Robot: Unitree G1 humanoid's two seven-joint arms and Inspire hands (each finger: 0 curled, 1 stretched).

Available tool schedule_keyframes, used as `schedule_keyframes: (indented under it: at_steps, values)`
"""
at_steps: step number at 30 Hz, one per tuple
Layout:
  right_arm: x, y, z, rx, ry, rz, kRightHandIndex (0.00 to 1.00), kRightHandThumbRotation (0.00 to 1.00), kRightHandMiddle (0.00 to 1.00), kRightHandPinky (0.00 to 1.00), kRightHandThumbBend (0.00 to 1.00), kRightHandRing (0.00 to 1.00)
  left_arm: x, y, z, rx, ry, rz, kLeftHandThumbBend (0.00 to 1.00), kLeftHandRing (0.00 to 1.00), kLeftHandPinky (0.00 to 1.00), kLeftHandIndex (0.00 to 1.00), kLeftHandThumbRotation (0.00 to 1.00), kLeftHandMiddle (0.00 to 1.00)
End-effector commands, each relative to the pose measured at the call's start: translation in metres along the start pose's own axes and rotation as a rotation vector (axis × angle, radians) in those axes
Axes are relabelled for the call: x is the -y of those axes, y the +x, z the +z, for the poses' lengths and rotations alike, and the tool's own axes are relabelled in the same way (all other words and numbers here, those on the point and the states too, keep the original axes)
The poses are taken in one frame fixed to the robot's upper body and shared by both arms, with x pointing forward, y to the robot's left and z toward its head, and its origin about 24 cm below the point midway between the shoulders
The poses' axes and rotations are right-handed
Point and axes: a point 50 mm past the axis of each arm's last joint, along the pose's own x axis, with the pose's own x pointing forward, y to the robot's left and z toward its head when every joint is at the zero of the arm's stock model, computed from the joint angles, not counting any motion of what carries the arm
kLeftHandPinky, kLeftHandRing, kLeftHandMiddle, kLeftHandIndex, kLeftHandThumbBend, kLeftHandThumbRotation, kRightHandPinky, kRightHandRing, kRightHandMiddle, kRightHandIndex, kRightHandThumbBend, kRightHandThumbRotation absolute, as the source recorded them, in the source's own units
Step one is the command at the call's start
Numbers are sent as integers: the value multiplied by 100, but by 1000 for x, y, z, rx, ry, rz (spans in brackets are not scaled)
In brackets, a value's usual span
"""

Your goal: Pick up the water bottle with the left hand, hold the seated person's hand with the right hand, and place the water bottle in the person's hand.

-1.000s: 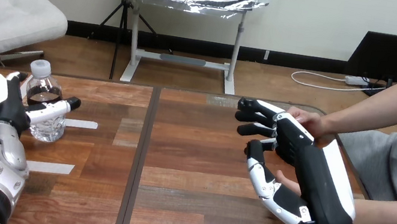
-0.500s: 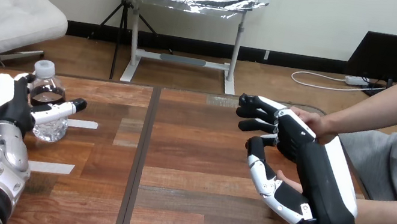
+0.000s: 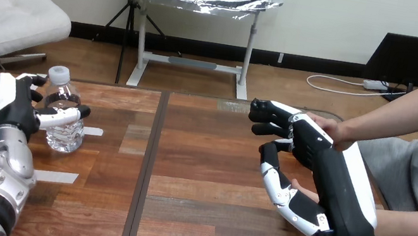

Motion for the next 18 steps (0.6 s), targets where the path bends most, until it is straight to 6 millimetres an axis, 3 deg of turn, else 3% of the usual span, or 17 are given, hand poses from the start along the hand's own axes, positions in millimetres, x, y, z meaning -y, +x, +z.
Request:
schedule_keyframes:
  at_steps: [1, 7, 18]
  values:
    - [7, 10, 13, 74, -28, -18, 76, 0, 76, 60, 14, 72, -13, 8, 39, 108, -61, 75, 80, 69, 59, 74, 30, 73]
    - [8, 9, 12, 74, -34, -20, 76, 0, 76, 61, 14, 73, -7, 2, 40, 157, -77, 124, 74, 55, 48, 60, 7, 59]
    - [9, 7, 12, 76, -40, -18, 76, 0, 75, 60, 14, 71, -2, 1, 38, 143, -67, 119, 69, 44, 39, 52, 0, 48]
